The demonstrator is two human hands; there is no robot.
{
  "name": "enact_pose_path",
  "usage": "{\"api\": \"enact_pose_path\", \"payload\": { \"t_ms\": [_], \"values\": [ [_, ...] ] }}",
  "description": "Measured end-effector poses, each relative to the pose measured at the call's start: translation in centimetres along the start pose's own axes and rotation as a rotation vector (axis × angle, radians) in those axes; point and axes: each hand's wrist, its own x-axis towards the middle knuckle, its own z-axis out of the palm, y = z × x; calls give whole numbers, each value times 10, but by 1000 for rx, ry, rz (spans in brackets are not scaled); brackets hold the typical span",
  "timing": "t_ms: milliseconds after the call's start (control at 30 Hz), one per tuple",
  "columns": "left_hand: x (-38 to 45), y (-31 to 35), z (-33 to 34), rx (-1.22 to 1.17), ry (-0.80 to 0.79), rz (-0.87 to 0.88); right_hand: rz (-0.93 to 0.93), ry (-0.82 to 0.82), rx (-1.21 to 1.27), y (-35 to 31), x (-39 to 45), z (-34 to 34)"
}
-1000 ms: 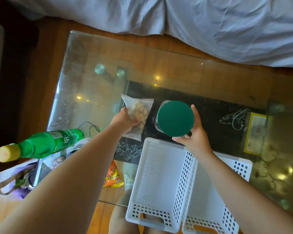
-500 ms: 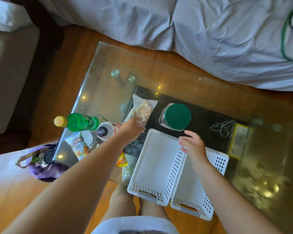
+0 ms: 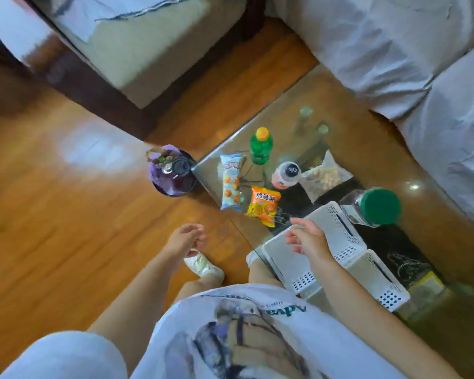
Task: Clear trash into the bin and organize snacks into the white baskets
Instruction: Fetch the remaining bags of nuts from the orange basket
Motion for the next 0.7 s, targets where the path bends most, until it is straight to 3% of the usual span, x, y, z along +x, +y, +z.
{"api": "enact_pose_path", "payload": {
  "t_ms": [133, 267, 433, 700],
  "values": [
    [-10, -74, -75, -277, 180, -123, 8, -111, -181, 3, -24, 61],
    [-23, -144, -129, -495, 259, -224, 30, -147, -378, 15, -49, 118],
    [-45, -217, -191, -761, 258, -307, 12, -184, -548, 30, -83, 189],
    [-49, -252, -260, -984, 260, -257, -7, -167, -707, 22, -90, 270]
  ]
}}
